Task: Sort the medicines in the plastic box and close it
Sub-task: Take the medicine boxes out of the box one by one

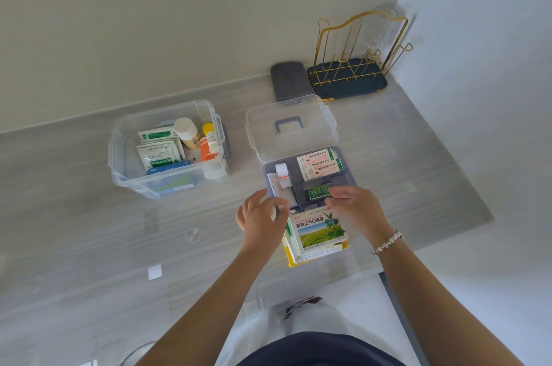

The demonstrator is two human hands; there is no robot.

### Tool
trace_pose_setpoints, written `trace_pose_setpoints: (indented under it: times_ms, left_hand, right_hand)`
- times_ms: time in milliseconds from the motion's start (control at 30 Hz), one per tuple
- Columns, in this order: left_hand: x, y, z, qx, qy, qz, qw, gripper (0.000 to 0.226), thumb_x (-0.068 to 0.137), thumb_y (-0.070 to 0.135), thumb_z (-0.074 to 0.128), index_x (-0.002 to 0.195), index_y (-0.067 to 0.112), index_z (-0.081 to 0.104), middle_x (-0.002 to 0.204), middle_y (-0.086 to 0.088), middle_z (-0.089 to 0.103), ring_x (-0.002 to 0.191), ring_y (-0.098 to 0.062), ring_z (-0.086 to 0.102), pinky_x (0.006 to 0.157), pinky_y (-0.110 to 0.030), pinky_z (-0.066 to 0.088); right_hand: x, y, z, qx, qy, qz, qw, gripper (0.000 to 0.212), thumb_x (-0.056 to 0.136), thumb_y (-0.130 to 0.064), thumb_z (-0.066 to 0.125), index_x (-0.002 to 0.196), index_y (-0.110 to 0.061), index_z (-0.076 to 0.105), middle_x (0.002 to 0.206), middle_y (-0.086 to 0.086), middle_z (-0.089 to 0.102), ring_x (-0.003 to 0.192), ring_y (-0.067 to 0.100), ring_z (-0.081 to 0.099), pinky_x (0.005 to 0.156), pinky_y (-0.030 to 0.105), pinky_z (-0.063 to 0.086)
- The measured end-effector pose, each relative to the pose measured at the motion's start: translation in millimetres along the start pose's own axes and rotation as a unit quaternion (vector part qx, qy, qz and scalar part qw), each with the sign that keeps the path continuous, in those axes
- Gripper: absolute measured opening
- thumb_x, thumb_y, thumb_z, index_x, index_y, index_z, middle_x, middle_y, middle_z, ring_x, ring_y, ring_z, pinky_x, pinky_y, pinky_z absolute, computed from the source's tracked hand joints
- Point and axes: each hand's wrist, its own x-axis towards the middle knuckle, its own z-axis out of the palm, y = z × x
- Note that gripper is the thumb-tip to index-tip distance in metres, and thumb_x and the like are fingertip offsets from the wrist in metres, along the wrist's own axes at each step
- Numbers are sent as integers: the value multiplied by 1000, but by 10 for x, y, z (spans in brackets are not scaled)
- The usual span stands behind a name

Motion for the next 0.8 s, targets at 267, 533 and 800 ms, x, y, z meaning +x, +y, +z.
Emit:
trace_pose_setpoints:
  times_ms: [267,533,800]
  left_hand:
    - [223,155,-719,-123,47,5,991,22,91,23,50,106,23,66,117,7,61,113,-13,53,102,-31,39]
    - [534,-162,-1484,-156,61,15,986,18,92,21,48,98,24,65,107,4,65,90,-5,61,70,-7,39]
    - [1038,-697,-2022,-115,42,-25,992,20,90,15,50,101,15,66,96,5,66,89,-9,61,64,0,39]
  right_hand:
    - [64,-801,243,25,-29,-106,994,29,80,-28,67,108,-19,67,97,-12,66,87,-5,60,70,3,46]
    - [217,-1620,867,66,-71,-159,983,18,80,-23,69,98,-21,70,89,-10,69,81,-1,63,68,3,47]
    - [533,-2170,1597,57,-106,-143,982,18,80,-15,69,97,-10,71,96,10,73,81,12,66,79,25,53]
